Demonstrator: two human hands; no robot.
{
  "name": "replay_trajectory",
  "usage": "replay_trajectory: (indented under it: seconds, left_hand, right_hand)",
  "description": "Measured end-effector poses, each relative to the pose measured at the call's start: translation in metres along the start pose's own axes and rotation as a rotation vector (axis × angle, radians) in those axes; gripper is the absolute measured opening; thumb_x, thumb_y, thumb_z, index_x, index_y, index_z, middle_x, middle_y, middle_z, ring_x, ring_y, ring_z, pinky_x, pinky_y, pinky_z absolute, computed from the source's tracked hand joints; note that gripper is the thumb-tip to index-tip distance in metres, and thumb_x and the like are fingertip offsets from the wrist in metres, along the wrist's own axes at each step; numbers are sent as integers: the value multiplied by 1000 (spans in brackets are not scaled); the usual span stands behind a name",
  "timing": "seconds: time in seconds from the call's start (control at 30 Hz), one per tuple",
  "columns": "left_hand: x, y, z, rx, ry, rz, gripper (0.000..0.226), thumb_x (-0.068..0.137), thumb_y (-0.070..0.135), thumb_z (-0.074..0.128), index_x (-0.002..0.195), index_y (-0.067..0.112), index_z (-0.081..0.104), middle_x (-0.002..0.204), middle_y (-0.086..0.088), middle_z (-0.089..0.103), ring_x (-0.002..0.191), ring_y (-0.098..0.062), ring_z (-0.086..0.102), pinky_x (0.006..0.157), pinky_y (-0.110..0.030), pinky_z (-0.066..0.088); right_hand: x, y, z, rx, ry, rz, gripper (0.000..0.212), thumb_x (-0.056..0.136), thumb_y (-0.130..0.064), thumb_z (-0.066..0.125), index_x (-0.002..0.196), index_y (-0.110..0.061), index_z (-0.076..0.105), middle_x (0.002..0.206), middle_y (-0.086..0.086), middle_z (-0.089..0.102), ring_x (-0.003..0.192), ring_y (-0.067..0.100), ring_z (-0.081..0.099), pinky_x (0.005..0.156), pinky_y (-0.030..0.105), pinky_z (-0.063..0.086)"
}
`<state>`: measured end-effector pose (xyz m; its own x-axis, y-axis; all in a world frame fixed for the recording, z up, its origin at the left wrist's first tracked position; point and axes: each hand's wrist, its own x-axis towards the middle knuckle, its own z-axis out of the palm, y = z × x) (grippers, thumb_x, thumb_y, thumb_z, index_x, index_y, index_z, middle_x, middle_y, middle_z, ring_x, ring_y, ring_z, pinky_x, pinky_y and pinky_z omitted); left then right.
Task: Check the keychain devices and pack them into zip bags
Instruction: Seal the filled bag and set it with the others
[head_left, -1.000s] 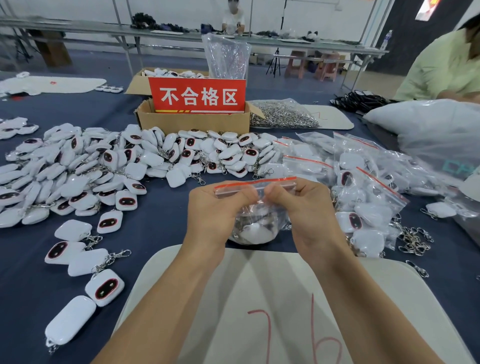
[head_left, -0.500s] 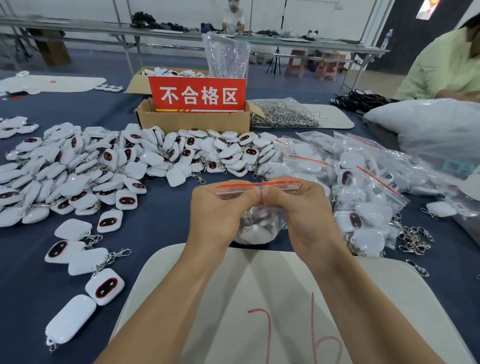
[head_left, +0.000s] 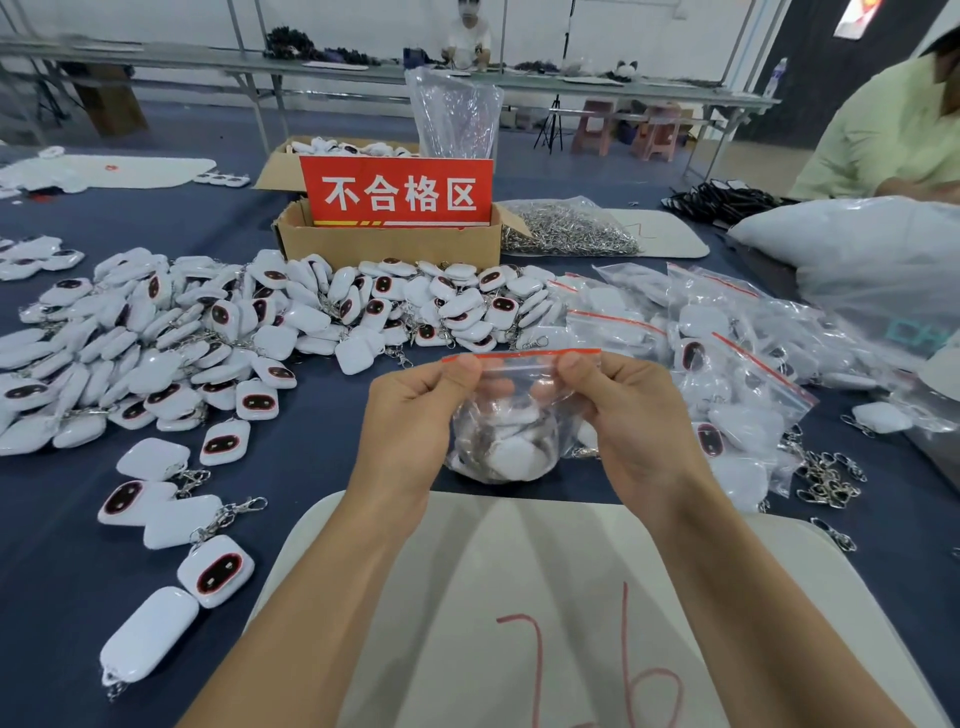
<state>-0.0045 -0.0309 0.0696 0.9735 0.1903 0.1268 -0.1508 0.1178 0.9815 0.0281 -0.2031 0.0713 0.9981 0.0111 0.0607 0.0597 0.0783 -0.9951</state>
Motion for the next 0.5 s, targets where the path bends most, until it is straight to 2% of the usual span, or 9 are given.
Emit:
replay_trajectory:
  seconds: [0.1,0.2,0.27,0.33,0.43,0.5]
  left_hand:
    - [1,0,-4,-10,34,24,32,104,20,59,86,24,86,90,-3,81,89,-9,77,74,-14,54]
    - [2,-1,-7,58,7,30,36,107,27,55,88,30,85,92,-3,81,92,-6,74,78,-14,52]
    - [3,0,-10,93,46,56,41,107,23,54,80,31,85,85,-2,80,81,-3,72,73,-10,50]
    - [6,2,-16,88,98,87,40,105,19,57,77,29,83,79,0,80,72,-4,73,67,-5,48]
    - [4,3,-15,95,33,103,16,98,32,67,98,33,82,93,6,81,93,1,73,77,-3,47]
    - [0,1,-8,123,-49,117,16,88,27,78,99,37,83,95,8,81,94,-1,74,78,-10,53]
  right_hand:
    - [-2,-2,-1,-10,-67,-1,35,106,-20,57,85,-13,83,91,11,81,75,23,73,68,39,53]
    - [-1,0,-4,1,-10,-16,40,106,-23,57,77,-17,83,82,13,79,73,19,74,68,35,53]
    - [-2,2,-7,64,33,-8,41,106,-23,57,73,-17,82,76,13,78,70,18,71,73,28,56]
    - [-4,3,-10,81,52,-4,44,106,-24,57,70,-19,81,71,10,76,69,18,70,77,27,56]
    - [-9,2,-5,141,93,3,46,107,-21,56,67,-19,81,69,9,75,65,16,71,70,23,58]
    - [-13,-3,2,186,126,14,45,106,-18,57,67,-14,80,69,12,75,61,17,71,64,22,58]
